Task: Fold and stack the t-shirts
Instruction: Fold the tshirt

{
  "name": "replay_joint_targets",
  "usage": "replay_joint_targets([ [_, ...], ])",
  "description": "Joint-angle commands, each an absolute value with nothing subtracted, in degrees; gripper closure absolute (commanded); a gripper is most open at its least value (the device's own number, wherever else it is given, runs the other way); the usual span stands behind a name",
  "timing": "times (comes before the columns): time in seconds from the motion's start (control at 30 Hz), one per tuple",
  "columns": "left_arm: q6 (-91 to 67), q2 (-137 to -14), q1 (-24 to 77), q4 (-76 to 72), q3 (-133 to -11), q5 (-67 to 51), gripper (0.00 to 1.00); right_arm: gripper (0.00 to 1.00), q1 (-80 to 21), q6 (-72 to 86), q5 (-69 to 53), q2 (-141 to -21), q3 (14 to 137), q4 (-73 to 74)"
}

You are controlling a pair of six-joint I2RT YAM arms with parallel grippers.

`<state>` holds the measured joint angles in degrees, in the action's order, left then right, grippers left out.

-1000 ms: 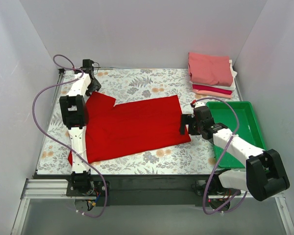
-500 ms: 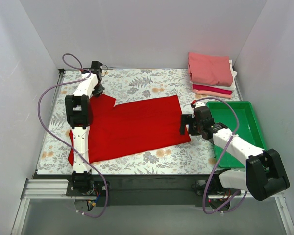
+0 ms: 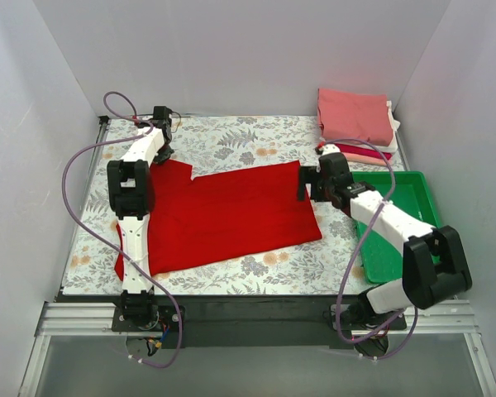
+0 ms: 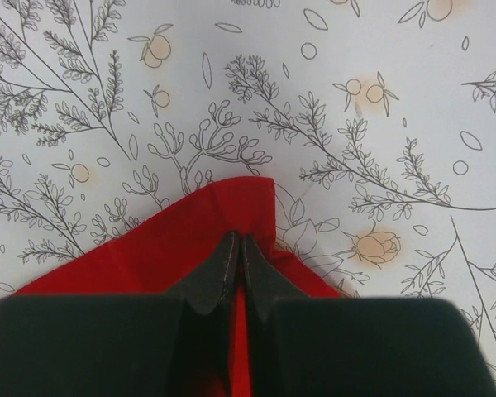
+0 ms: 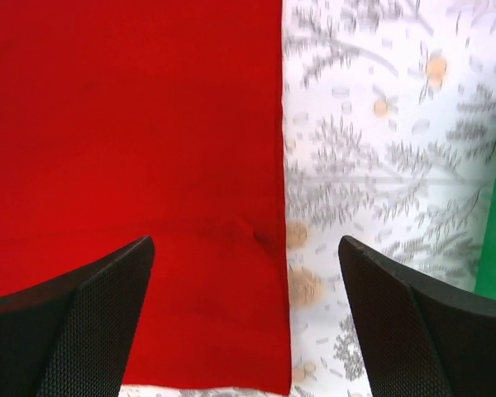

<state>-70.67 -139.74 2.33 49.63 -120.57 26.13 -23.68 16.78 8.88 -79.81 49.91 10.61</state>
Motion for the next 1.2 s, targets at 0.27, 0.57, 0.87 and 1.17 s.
replay_joint_targets([
  [0.27,-68.2,-131.1,1.9,40.3,-114.6,28.8,1.0,0.02,-22.2,14.9,14.9,-107.1,80.0,9.5],
  [0.57,-70.0,-127.6,1.9,39.1,-110.4,28.3,1.0,0.17,-21.3,12.7,15.0,-125.7,99.9,11.8],
  [0.87,-70.1,-125.0,1.9,37.1,-106.7,28.0,1.0,0.45,-21.3,13.3,15.1,-129.9,100.0,12.0],
  [1.17,-72.0,-121.4,1.9,37.5,-102.9,27.3,1.0,0.76,-21.0,14.2,15.3,-128.2,97.1,12.6],
])
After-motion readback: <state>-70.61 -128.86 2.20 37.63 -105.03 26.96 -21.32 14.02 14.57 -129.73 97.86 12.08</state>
